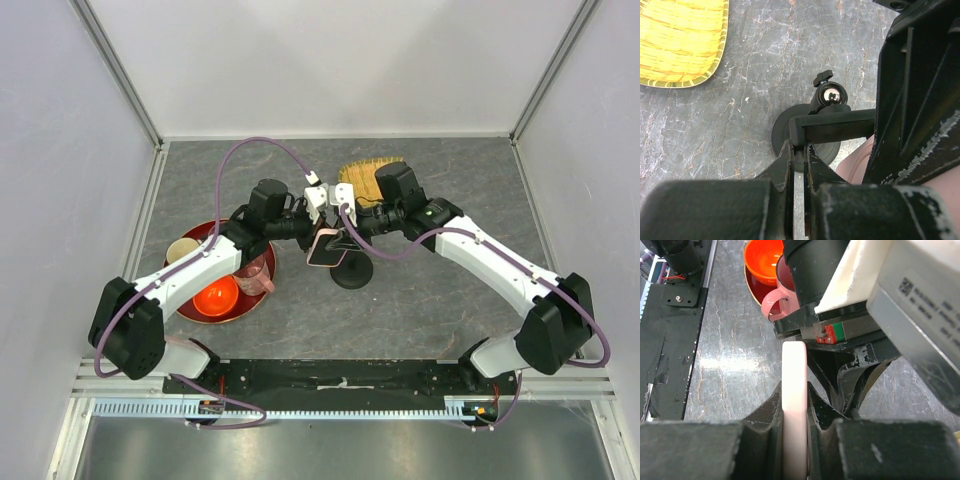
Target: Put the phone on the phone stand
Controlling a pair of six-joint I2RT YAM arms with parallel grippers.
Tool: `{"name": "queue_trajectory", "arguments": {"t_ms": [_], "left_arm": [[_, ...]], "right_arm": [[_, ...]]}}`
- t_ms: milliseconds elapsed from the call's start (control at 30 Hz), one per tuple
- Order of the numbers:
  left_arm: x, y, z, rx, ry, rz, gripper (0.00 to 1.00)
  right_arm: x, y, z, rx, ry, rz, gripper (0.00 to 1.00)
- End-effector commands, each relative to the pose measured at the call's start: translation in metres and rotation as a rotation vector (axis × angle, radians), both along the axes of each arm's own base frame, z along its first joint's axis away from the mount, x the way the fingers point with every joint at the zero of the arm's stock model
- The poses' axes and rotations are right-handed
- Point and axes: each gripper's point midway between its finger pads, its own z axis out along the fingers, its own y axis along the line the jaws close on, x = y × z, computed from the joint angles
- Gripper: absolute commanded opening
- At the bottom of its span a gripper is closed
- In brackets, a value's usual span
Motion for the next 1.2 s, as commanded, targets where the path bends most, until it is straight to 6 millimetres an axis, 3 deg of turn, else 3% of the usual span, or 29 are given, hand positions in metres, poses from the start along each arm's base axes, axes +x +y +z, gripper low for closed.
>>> {"name": "queue_trajectory", "arguments": {"t_ms": [0, 267, 367, 467, 600, 767, 967, 1167], "left_arm": [[-0.012, -0.004, 0.006, 0.005, 0.006, -0.058, 0.02], [-0.019, -0.007, 0.018, -0.024, 0.012, -0.090, 0.02], [-0.023, -0.010, 0.016, -0.028, 0.033, -0.124, 0.02], [-0.024, -0.010, 0.009, -0.015, 0.046, -0.128, 0.02], [-0.022, -0.008, 0.005, -0.003, 0.037, -0.126, 0.02], [-0.020, -0.008, 0.003, 0.004, 0.039, -0.118, 0.02], [0.014, 0.012, 0.017, 0.015, -0.043, 0.133, 0.02], [0.048, 0.053, 0.029, 0.031, -0.129, 0.483, 0.02]], "right_arm": [[0.027, -0.011, 0.025, 0.016, -0.167, -0.084, 0.00], [0.032, -0.016, 0.013, -0.084, -0.216, -0.116, 0.00], [0.037, -0.008, 0.016, -0.054, -0.269, -0.085, 0.00], [0.039, 0.002, 0.031, 0.009, -0.323, -0.046, 0.00], [0.039, -0.002, 0.037, 0.008, -0.361, -0.053, 0.00], [0.043, -0.012, 0.020, -0.052, -0.299, -0.084, 0.00], [0.041, -0.043, -0.018, -0.165, -0.046, -0.359, 0.00], [0.036, -0.065, -0.025, -0.216, 0.028, -0.546, 0.00]]}}
